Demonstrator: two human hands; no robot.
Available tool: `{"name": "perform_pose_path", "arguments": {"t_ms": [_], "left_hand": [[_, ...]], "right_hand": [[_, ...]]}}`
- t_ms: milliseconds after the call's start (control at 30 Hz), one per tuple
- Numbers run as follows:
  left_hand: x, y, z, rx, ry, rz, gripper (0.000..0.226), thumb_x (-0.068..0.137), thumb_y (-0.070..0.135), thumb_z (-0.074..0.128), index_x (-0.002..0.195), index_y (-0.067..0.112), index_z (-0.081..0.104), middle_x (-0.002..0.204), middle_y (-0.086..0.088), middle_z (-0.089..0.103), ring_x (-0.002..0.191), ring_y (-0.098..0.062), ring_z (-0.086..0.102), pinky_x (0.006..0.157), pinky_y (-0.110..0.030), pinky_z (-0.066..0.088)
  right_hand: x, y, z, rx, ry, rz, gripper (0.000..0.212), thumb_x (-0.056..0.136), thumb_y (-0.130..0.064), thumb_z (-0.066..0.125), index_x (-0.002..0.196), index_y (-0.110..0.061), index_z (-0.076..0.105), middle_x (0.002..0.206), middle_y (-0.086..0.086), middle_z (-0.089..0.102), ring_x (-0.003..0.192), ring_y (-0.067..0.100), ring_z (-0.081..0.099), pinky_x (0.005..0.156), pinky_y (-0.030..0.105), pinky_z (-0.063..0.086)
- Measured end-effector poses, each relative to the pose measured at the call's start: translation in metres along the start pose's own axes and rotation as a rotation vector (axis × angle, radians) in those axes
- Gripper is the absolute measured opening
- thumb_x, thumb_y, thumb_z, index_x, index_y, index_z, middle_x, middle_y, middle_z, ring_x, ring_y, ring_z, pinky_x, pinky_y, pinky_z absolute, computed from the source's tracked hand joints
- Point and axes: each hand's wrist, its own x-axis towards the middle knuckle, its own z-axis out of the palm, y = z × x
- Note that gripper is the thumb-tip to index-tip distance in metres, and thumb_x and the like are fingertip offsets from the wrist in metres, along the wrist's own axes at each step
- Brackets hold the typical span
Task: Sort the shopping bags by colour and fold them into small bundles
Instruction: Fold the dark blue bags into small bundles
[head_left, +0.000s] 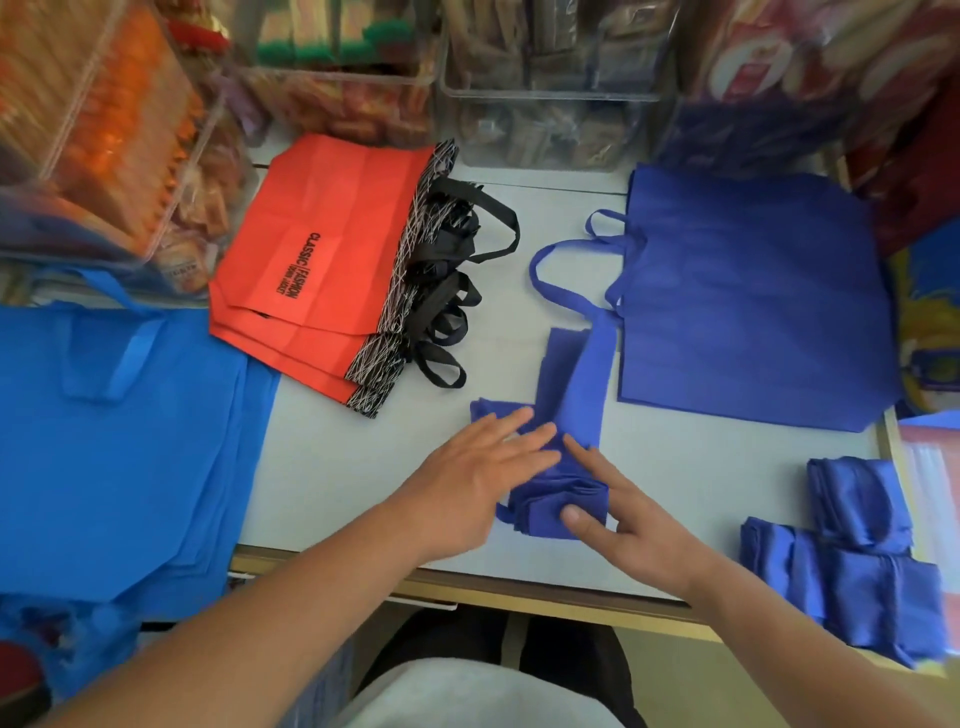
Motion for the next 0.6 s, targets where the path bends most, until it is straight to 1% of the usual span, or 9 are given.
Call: {"name": "perform_pose_path", "arguments": {"t_ms": [67,133,200,267,367,400,467,533,600], "left_hand": [[0.01,-0.005,0.0,0.108,-0.223,-0.016,0.088,0.086,0.004,0.058,0.161,0.033,0.022,0.169,0.014,0.018,0.158,-0.014,-0.004,0.128,-0.039,0.0],[0.016,-0.013,0.001,0.181,-0.328,-0.056,0.08,0.089,0.019,0.057,0.159,0.036,0.023,0.159,0.016,0.037,0.154,-0.018,0.013,0.124,-0.04,0.01],[0.019,-0.017,0.004,0.238,-0.289,-0.08,0.063,0.092,0.032,0.054,0.152,0.039,0.037,0.134,0.012,0.054,0.137,-0.022,0.034,0.108,-0.04,0.025],[0.014,-0.018,0.009,0.2,-0.266,-0.111,0.052,0.092,0.041,0.05,0.143,0.038,0.051,0.124,0.007,0.053,0.132,-0.024,0.039,0.107,-0.039,0.024],[-0.001,-0.009,0.015,0.189,-0.395,-0.119,0.061,0.089,0.05,0.04,0.147,0.034,0.049,0.157,0.003,0.038,0.155,-0.025,0.011,0.125,-0.049,-0.001],[-0.005,-0.004,0.016,0.191,-0.389,-0.122,0.061,0.093,0.055,0.036,0.148,0.031,0.048,0.165,0.002,0.029,0.157,-0.022,0.004,0.125,-0.049,-0.008],[-0.006,0.005,0.016,0.136,-0.243,-0.155,0.067,0.1,0.063,0.029,0.15,0.022,0.047,0.166,0.001,0.028,0.156,-0.016,0.011,0.127,-0.039,-0.011],[0.002,0.014,0.018,0.065,-0.064,-0.224,0.074,0.1,0.065,0.036,0.158,0.019,0.033,0.167,0.0,0.027,0.154,-0.016,0.019,0.127,-0.032,-0.004],[0.016,0.018,0.024,0.029,0.05,-0.26,0.079,0.1,0.058,0.047,0.162,0.019,0.021,0.17,-0.001,0.016,0.156,-0.018,0.014,0.128,-0.036,0.004]], "right_hand": [[-0.003,0.002,-0.004,0.08,-0.038,0.079,0.05,0.092,-0.059,0.054,0.14,-0.043,0.052,0.159,-0.04,0.019,0.148,-0.016,0.003,0.109,0.009,0.023],[-0.005,0.006,-0.007,0.164,0.008,0.173,0.06,0.092,-0.062,0.053,0.147,-0.04,0.048,0.152,-0.036,0.039,0.147,-0.009,0.025,0.106,0.011,0.032],[-0.006,0.004,-0.009,0.206,0.068,0.3,0.048,0.092,-0.064,0.049,0.123,-0.032,0.067,0.121,-0.022,0.068,0.118,0.002,0.06,0.092,0.014,0.046],[-0.002,0.001,-0.011,0.168,0.12,0.376,0.042,0.096,-0.062,0.045,0.1,-0.027,0.069,0.099,-0.015,0.072,0.094,0.004,0.066,0.076,0.013,0.048],[0.01,-0.002,-0.015,0.158,0.231,0.392,0.039,0.103,-0.059,0.037,0.1,-0.03,0.064,0.1,-0.014,0.07,0.095,0.006,0.064,0.075,0.021,0.047],[0.015,-0.003,-0.017,0.154,0.269,0.392,0.039,0.103,-0.059,0.036,0.102,-0.031,0.062,0.099,-0.015,0.068,0.096,0.007,0.063,0.075,0.023,0.047],[0.026,-0.003,-0.019,0.118,0.326,0.388,0.037,0.103,-0.06,0.035,0.108,-0.032,0.058,0.101,-0.014,0.065,0.096,0.01,0.061,0.072,0.024,0.045],[0.035,-0.004,-0.019,0.063,0.366,0.371,0.038,0.102,-0.06,0.036,0.114,-0.029,0.054,0.105,-0.008,0.064,0.094,0.015,0.06,0.071,0.029,0.044],[0.046,-0.006,-0.02,-0.003,0.397,0.344,0.042,0.102,-0.061,0.035,0.118,-0.029,0.056,0.107,-0.005,0.065,0.092,0.018,0.06,0.074,0.035,0.044]]}}
